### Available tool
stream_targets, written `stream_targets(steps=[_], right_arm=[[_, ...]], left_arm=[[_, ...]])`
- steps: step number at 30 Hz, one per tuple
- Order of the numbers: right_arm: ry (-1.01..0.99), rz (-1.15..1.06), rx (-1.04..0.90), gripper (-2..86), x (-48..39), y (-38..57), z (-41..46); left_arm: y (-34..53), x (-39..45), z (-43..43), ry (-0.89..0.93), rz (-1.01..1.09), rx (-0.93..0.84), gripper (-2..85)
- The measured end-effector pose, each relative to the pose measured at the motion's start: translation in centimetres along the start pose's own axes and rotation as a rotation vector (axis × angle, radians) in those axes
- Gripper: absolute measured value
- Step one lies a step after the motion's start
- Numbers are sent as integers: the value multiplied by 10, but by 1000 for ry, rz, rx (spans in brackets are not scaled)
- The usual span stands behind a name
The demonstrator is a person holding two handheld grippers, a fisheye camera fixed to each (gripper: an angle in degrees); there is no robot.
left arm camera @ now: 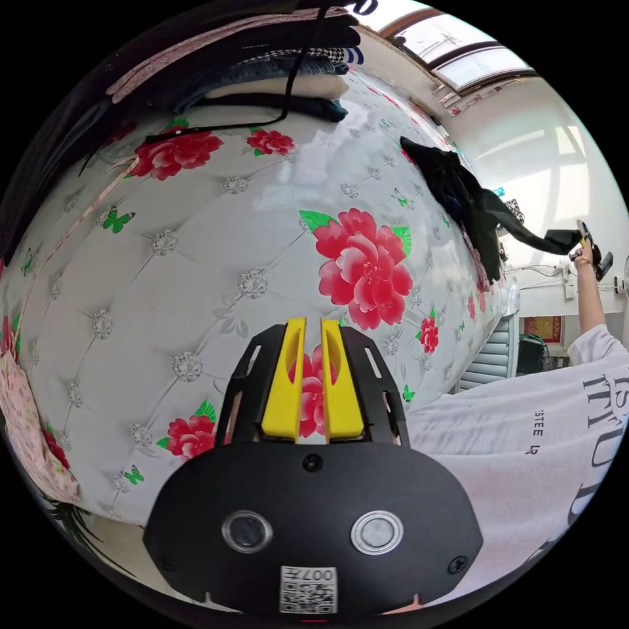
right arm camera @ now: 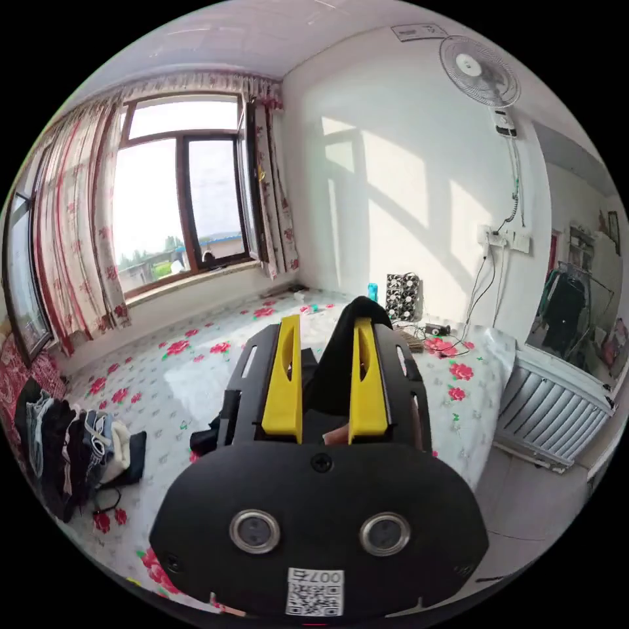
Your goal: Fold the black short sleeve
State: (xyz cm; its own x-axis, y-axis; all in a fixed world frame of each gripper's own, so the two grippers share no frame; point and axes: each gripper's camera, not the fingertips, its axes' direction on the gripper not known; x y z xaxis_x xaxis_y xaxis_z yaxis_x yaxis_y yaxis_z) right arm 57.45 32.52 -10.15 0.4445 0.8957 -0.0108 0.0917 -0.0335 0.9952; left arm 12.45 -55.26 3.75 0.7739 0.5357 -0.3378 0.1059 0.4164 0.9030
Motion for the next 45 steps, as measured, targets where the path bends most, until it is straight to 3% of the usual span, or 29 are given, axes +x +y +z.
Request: stream_targets(steps=[4,6,12,17,20,22,24,26,30,42,45], right_arm=[[-255,-133,-474,75,-53,115,133],[-294,-152,-588,76,-77,163,173],[-332,-380,-610,80,-169,207,230],[-322,-607,-419,83,-234,192,232],[-392,-602,-553,85,-259,192,278],[-389,-549,-768,76,-263,207,339],[-295,-491,-764,59,-252,219,357],[-313,-452,-745,40,-240,219,353],[-597,-268,-764,13,-193,212,313],[-805,-190,-664,0,-59,225,78],[-930,-22,-610,-1,-14,211,43]], left_arm=[[-13,22,13,-7,27,-18,47],[-17,32,16,-15,35,-26,47],[-15,46,26,-42,13,-64,47],[-17,53,39,-29,-34,-89,46],[-19,64,42,-26,-19,-96,47],[-18,69,41,-30,-9,-99,47],[-16,73,38,-28,-6,-102,46],[-10,74,32,-25,-7,-96,45],[3,71,22,-5,-8,-87,43],[62,94,-48,100,129,24,44],[81,95,-70,111,144,52,44]])
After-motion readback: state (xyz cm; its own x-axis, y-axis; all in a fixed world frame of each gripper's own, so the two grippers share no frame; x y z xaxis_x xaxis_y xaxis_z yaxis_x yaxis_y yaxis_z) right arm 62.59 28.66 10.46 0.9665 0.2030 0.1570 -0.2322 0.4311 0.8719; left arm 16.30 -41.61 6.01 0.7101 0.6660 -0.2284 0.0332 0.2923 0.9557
